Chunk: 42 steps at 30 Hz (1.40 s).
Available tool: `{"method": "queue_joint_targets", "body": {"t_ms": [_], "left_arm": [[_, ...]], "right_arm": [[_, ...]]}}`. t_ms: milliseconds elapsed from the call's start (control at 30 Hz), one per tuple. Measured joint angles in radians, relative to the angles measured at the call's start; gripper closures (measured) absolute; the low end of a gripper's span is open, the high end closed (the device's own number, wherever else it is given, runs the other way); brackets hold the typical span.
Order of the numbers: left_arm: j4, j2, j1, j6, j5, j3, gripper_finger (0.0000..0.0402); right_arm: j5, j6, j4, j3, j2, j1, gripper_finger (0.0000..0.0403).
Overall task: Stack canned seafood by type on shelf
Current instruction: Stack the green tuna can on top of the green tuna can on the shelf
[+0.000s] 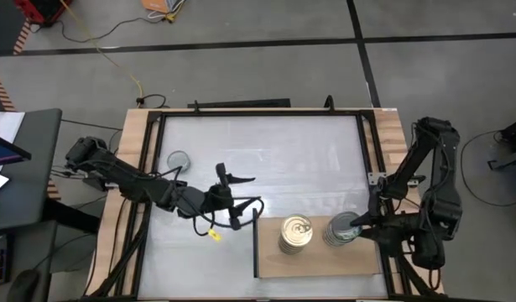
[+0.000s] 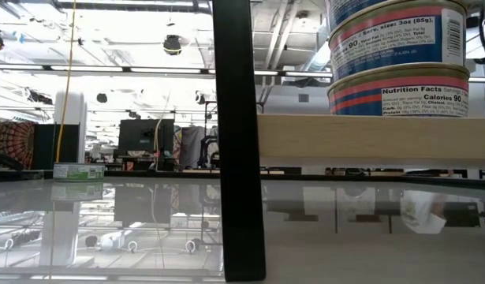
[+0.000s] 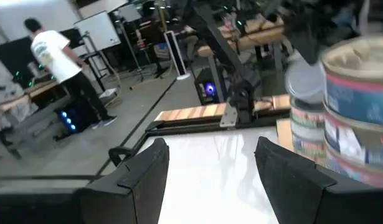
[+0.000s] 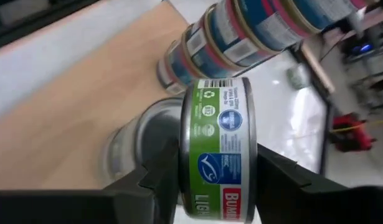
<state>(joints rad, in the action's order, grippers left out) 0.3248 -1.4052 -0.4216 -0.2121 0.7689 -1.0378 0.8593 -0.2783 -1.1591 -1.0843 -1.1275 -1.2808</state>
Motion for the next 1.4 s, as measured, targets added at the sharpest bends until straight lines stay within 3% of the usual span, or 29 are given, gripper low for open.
{"method": "queue_joint_targets", "body": {"t_ms": [267,633,700,867,933,1067,1167,1333,1400], "left_arm": [[0.073,0.000,-0.005,0.089,0.017,0.000,0.0173],[0.102,0.000,-0.005,0.077,0.030,0.000,0.0173],[0.103,0.000,-0.004,0.070,0.039,0.000,0.0173],[0.110,0.002,-0.003,-0.113,-0.008,-0.011,0.0173],[0.105,0.016,-0.022,-0.191,-0.021,-0.023,0.0173],[0.103,0.019,-0.036,-0.297,-0.060,-0.034,0.0173],[0.006,0.014,-0.023,-0.286,-0.083,-0.032,0.0173],[-0.040,0.012,0.011,-0.198,-0.267,-0.014,0.0173],[-0.040,0.011,0.012,-0.147,-0.297,-0.009,0.0173]], "right_arm": [[-0.104,-0.138,-0.025,-0.033,-0.002,-0.060,0.0186],[-0.072,-0.192,-0.083,-0.033,-0.075,-0.035,0.0186],[-0.075,-0.312,-0.145,-0.033,-0.086,-0.008,0.0188],[-0.080,-0.843,-0.386,-0.061,-0.044,-0.019,0.0198],[-0.008,-0.994,-0.406,-0.058,0.010,-0.057,0.0199],[0.095,-1.129,-0.407,-0.057,0.099,-0.101,0.0199],[0.162,-1.125,-0.407,-0.056,0.144,-0.081,0.0201],[0.213,-1.130,-0.373,-0.053,0.173,-0.069,0.0204],[0.215,-1.117,-0.362,-0.053,0.173,-0.069,0.0205]]}}
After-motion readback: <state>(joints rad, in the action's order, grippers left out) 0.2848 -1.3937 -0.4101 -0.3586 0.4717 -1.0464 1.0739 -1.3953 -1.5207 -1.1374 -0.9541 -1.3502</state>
